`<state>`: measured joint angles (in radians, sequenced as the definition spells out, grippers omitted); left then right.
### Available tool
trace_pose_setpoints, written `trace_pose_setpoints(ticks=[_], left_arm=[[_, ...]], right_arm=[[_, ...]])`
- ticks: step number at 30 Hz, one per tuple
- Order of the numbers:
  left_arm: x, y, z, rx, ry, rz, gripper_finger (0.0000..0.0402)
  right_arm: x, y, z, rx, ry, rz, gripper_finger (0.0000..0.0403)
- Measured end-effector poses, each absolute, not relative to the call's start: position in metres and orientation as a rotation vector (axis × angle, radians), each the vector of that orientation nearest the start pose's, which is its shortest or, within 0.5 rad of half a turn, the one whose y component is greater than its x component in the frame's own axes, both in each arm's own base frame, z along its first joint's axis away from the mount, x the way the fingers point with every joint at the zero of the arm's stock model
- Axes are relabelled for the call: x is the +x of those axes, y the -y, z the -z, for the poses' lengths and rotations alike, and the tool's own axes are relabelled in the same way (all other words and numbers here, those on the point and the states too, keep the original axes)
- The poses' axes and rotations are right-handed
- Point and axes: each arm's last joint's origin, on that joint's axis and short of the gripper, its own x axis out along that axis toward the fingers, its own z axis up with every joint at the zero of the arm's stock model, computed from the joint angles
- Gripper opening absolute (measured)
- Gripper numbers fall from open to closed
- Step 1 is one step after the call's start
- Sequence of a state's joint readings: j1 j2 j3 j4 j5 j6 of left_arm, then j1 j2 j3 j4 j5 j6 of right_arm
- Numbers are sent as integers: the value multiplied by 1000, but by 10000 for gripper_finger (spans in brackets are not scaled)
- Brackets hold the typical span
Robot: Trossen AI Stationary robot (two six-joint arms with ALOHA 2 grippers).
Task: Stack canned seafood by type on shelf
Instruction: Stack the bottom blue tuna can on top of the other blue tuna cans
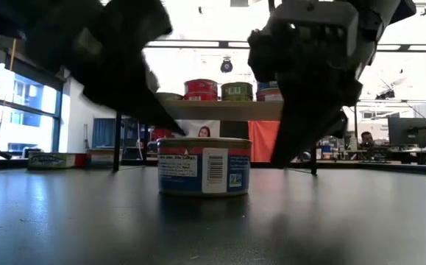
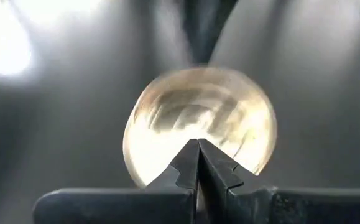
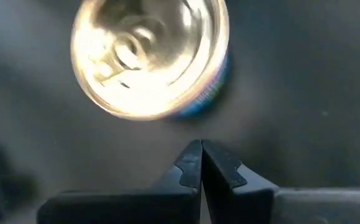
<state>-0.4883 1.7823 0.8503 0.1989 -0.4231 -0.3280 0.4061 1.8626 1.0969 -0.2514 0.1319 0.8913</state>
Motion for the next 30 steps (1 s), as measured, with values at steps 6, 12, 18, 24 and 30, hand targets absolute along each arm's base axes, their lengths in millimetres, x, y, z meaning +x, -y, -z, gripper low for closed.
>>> trace_pose_setpoints(ticks=[6,12,18,24,30], left_arm=[[310,150,-130,-11,-667,-35,0],[310,152,-121,-25,-694,-31,0],[311,154,-120,-26,-681,-23,0],[309,154,-118,11,-709,-12,0],[306,156,-125,10,-710,29,0]], right_arm=[[341,-142,-147,542,-944,227,0],[345,-142,-145,569,-915,228,0],[347,-143,-144,577,-894,237,0],[347,-143,-156,600,-841,213,0],[347,-143,-174,643,-765,195,0]])
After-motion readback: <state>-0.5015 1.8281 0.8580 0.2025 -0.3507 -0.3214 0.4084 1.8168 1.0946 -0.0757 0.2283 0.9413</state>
